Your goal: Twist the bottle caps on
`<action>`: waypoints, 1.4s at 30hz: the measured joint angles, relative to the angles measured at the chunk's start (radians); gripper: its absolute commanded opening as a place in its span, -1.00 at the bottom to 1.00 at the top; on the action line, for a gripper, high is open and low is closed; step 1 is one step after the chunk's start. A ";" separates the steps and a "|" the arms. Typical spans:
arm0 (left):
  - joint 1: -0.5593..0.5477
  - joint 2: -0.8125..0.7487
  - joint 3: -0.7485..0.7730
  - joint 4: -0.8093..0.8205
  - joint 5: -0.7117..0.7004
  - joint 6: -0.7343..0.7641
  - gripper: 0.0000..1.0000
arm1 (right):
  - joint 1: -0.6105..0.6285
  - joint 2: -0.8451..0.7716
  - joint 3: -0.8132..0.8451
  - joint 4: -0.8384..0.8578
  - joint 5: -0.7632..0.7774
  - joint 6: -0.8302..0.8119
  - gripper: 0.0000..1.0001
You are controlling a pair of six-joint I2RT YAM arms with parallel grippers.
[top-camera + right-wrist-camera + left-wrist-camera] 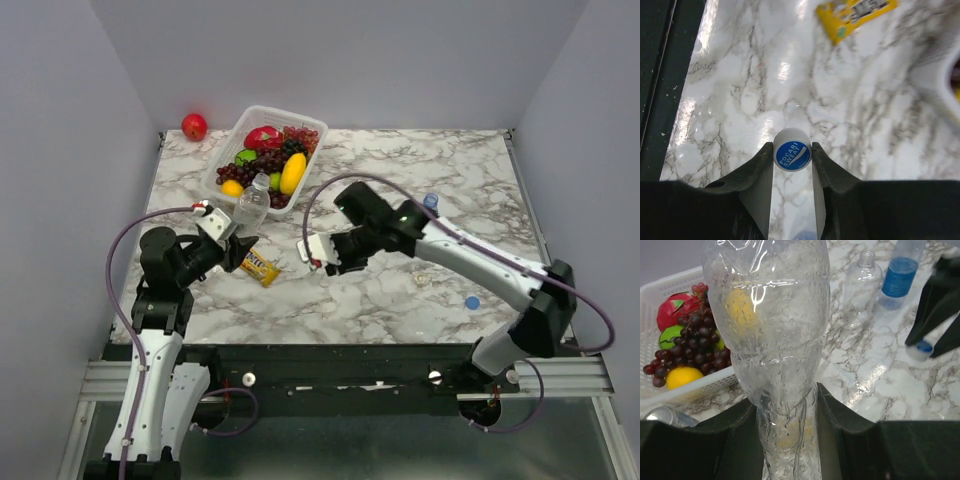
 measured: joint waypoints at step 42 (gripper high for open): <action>-0.477 0.134 -0.542 0.912 0.207 0.000 -1.00 | 0.071 -0.015 0.571 -0.498 -0.083 0.003 -0.55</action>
